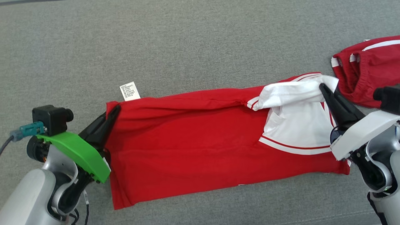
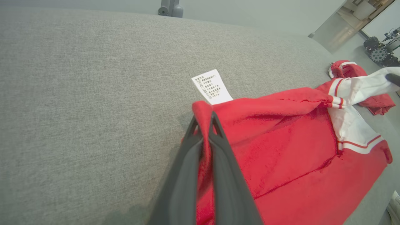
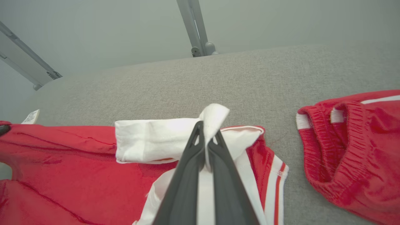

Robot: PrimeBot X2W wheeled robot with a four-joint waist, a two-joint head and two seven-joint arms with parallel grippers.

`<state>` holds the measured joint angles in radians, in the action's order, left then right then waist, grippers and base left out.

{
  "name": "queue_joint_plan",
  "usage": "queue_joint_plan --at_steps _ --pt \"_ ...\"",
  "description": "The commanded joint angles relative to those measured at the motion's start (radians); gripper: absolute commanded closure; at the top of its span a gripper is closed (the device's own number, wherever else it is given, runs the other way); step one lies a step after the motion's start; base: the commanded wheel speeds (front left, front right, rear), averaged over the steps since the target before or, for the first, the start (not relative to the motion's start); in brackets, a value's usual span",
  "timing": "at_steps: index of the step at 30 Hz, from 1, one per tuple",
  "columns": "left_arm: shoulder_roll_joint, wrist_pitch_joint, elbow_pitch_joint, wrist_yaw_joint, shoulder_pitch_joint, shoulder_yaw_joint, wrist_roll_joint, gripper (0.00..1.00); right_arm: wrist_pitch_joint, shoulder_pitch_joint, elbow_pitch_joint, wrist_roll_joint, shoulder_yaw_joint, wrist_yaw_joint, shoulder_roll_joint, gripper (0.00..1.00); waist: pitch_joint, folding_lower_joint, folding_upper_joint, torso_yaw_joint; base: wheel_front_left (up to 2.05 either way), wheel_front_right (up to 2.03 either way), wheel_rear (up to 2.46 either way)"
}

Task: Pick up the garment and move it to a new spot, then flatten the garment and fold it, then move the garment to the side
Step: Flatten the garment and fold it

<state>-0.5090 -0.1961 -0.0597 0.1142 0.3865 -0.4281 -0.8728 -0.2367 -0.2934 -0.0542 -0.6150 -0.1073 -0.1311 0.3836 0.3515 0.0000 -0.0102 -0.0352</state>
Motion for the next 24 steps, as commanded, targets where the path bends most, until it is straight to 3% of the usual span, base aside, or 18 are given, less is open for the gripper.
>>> queue_joint_plan --at_steps 1,9,24 --pt "-0.007 0.018 0.014 0.004 -0.036 0.001 -0.005 1.0 0.0 0.034 -0.012 -0.008 0.009 0.001 -0.016 1.0 -0.022 0.0 0.0102 -0.032 0.0 0.0 0.0" --pt "-0.06 0.189 0.038 0.016 -0.175 -0.032 0.053 1.0 0.039 0.146 0.018 0.017 -0.013 0.001 -0.078 1.0 -0.015 0.0 0.0102 -0.049 0.0 0.0 0.0" --pt "-0.087 0.379 0.012 0.017 -0.199 -0.087 0.111 1.0 0.049 0.197 0.05 -0.027 -0.003 0.001 -0.059 1.0 -0.06 0.0 0.0102 -0.014 0.0 0.0 0.0"
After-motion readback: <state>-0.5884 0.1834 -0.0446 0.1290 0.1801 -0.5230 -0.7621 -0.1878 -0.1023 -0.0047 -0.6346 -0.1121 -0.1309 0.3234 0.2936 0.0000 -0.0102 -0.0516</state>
